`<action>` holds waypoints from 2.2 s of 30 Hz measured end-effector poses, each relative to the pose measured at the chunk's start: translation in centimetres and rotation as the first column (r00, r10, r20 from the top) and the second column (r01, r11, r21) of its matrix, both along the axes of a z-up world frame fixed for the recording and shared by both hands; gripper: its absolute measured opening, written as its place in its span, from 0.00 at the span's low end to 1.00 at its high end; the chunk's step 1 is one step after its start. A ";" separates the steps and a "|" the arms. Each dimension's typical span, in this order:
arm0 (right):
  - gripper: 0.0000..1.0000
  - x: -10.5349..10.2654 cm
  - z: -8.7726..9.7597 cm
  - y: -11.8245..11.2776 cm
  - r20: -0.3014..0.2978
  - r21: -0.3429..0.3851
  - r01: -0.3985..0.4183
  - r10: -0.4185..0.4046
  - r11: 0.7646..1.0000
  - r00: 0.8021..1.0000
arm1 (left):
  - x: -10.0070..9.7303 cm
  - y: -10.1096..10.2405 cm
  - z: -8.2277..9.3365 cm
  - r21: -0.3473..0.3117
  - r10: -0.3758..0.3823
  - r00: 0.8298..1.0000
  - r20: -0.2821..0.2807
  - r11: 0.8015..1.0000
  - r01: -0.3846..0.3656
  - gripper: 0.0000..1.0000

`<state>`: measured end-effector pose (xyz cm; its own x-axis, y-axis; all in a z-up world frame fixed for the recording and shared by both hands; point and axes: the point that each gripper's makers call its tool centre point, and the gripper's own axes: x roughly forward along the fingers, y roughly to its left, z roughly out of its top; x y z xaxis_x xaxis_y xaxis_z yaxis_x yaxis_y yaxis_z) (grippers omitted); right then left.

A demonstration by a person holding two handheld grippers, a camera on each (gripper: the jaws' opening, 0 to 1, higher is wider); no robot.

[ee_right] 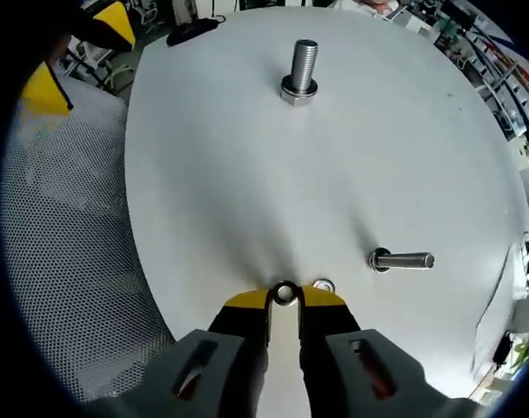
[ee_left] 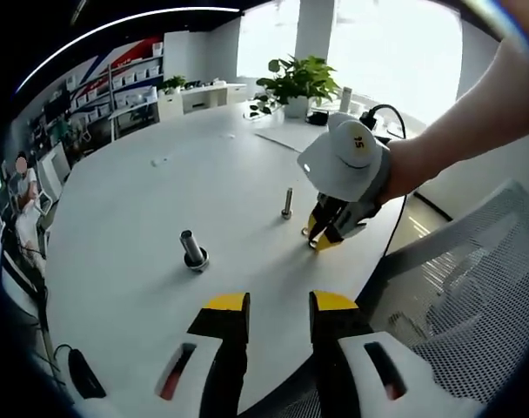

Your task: Place the washer onto the threaded stud by aligning its center hole with the stud, sliding it down to the base, and recovering from edge contact or off-axis alignment until the washer reaches the visible bottom stop.

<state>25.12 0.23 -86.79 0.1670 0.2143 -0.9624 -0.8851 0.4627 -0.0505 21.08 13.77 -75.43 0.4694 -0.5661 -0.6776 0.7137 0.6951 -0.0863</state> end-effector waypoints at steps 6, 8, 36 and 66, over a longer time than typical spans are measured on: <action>0.13 -0.4 0.0 -0.8 -0.006 0.016 0.020 -0.020 1.000 1.000 | 0.1 0.1 0.1 -0.004 0.006 1.000 0.000 1.000 -0.006 0.25; 0.13 -0.5 0.2 -1.2 -0.007 0.026 0.041 -0.041 0.999 0.999 | 0.1 0.1 0.1 -0.002 0.006 1.000 0.002 1.000 -0.006 0.25; 0.13 2.0 3.0 -3.7 0.023 0.069 0.161 -0.163 0.985 0.986 | 0.2 0.3 0.2 0.008 0.011 1.000 0.010 1.000 -0.011 0.25; 0.13 7.1 7.1 -1.7 0.153 0.086 0.055 -0.068 0.995 0.986 | 0.1 0.3 0.4 0.016 0.001 1.000 0.023 1.000 -0.001 0.25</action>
